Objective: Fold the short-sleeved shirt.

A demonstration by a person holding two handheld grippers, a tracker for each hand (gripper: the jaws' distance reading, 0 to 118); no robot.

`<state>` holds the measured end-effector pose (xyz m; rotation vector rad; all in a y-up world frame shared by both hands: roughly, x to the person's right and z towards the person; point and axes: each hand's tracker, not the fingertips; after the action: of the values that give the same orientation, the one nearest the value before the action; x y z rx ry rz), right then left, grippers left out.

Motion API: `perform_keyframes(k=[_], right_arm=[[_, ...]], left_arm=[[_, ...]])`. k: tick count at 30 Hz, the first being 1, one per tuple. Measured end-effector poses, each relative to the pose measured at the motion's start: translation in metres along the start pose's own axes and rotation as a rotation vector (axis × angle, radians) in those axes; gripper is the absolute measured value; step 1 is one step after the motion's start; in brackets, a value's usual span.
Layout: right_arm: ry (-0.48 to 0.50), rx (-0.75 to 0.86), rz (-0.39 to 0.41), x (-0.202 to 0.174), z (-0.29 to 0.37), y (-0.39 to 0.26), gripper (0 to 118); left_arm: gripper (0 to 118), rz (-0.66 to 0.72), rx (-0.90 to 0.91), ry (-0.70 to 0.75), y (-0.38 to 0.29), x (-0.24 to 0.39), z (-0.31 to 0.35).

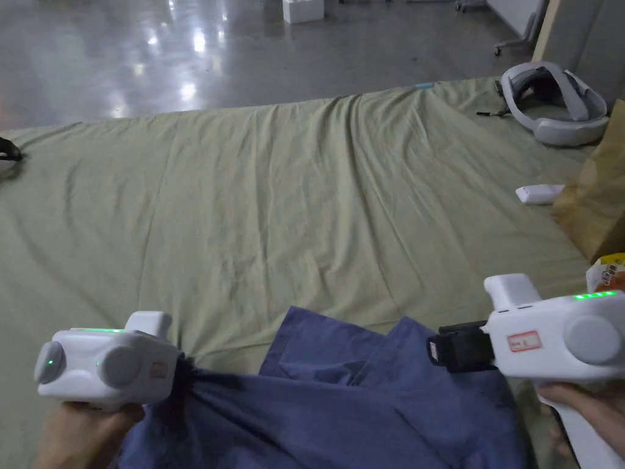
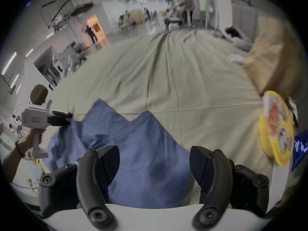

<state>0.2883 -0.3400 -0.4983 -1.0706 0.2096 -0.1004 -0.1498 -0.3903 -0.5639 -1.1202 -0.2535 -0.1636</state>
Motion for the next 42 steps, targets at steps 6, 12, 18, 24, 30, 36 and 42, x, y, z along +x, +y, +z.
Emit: perform_keyframes(k=[6, 12, 18, 24, 30, 36, 42], right_arm=[[-0.067, -0.154, 0.061, 0.004, -0.061, 0.012, 95], [-0.126, -0.147, 0.102, -0.004, -0.044, 0.013, 27], [-0.121, -0.042, 0.105, -0.014, -0.022, -0.002, 4], [-0.038, 0.233, -0.025, -0.016, 0.064, -0.019, 4], [0.006, 0.506, -0.136, -0.019, 0.175, -0.025, 4], [-0.008, 0.706, -0.134, -0.037, 0.262, -0.012, 4], [-0.01, 0.847, -0.114, -0.055, 0.326, 0.019, 4]], left_arm=[[6, -0.056, 0.018, 0.034, -0.003, 0.007, -0.006], [6, -0.037, 0.032, 0.015, -0.004, 0.003, -0.004], [6, 0.071, 0.124, -0.061, -0.014, -0.01, 0.034], [6, 0.162, 0.407, -0.152, -0.052, -0.034, 0.152], [6, 0.203, 0.66, -0.185, -0.1, -0.055, 0.282], [6, 0.225, 0.849, -0.139, -0.117, -0.065, 0.383], [6, 0.255, 0.946, -0.096, -0.111, -0.07, 0.451]])
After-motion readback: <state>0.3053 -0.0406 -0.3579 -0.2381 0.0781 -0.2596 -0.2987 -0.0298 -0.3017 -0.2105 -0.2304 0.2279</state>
